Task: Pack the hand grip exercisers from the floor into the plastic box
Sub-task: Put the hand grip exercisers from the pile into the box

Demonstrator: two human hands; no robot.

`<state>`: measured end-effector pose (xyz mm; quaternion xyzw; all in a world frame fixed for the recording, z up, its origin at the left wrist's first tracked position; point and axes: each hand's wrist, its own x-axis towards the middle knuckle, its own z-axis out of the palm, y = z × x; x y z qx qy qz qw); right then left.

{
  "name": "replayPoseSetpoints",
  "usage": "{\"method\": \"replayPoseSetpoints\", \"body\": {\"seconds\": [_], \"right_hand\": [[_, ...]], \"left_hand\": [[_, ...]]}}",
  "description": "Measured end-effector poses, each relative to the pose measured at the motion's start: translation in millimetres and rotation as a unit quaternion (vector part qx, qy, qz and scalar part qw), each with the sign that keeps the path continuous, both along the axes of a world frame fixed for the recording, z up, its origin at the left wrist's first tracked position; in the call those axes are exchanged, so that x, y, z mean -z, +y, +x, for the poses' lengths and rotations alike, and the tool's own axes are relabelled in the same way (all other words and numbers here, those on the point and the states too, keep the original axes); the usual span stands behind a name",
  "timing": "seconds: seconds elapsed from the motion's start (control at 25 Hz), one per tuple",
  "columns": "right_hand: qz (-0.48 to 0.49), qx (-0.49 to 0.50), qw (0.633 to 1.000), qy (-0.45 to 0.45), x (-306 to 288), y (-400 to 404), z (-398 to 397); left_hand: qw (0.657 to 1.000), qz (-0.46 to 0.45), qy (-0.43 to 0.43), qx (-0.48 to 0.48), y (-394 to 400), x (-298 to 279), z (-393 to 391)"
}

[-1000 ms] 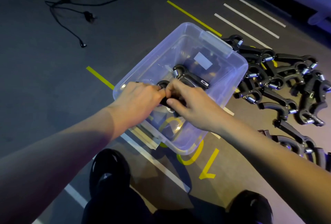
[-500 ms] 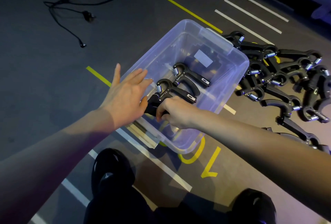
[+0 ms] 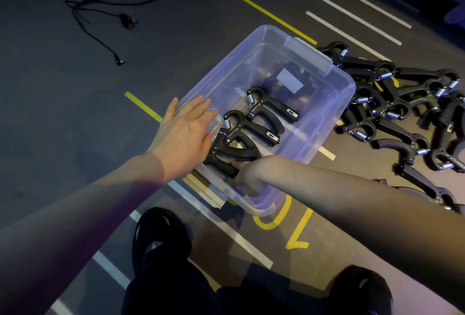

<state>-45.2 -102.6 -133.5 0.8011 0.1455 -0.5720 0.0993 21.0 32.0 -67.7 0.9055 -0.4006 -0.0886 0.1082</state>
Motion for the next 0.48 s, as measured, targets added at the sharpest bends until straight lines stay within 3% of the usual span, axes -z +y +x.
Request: {"method": "replayPoseSetpoints", "body": {"seconds": [0.48], "right_hand": [[-0.024, -0.020, 0.997, -0.069, -36, 3, -3]], "left_hand": [[1.000, -0.004, 0.022, -0.012, -4, 0, 1]]}}
